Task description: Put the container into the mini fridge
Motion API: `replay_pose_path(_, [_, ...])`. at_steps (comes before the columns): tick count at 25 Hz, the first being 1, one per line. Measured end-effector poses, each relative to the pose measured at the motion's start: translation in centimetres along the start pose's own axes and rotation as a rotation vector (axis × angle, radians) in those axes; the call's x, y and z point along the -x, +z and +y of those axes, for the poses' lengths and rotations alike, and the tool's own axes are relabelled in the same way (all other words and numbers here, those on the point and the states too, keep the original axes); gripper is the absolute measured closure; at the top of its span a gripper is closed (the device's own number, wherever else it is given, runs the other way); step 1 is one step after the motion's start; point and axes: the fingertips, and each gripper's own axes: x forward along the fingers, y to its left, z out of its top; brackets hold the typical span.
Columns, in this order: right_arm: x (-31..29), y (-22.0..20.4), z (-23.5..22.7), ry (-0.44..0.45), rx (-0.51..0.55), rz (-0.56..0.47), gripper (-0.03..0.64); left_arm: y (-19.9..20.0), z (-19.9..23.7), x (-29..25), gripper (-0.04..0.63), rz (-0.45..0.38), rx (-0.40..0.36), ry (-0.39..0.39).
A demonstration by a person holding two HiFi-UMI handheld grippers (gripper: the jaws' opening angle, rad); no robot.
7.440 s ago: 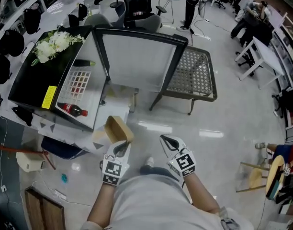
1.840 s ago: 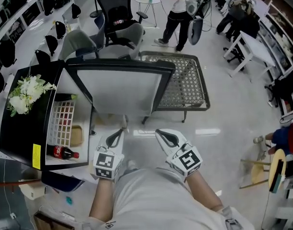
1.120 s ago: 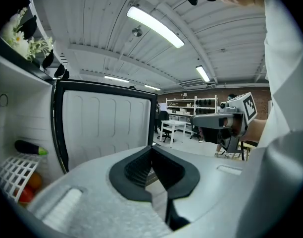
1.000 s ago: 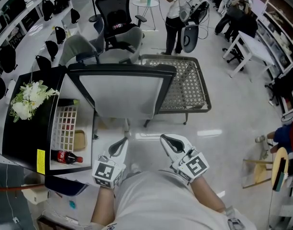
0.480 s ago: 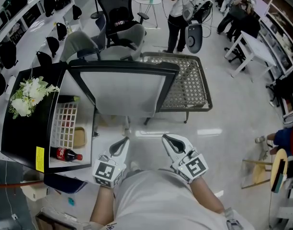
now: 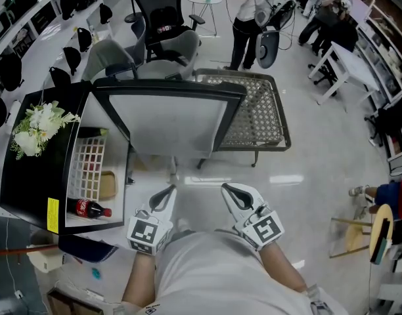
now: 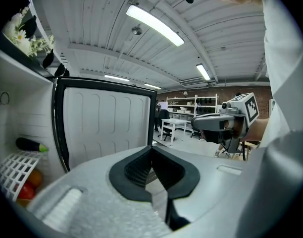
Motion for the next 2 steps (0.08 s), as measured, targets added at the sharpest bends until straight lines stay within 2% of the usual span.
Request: replay_pose_path(2, [0.04,-0.17,-0.05,-0.005,0.000,0.014,0.614,-0.31,0.05,0.02,0.586,0.008,-0.005,0.003])
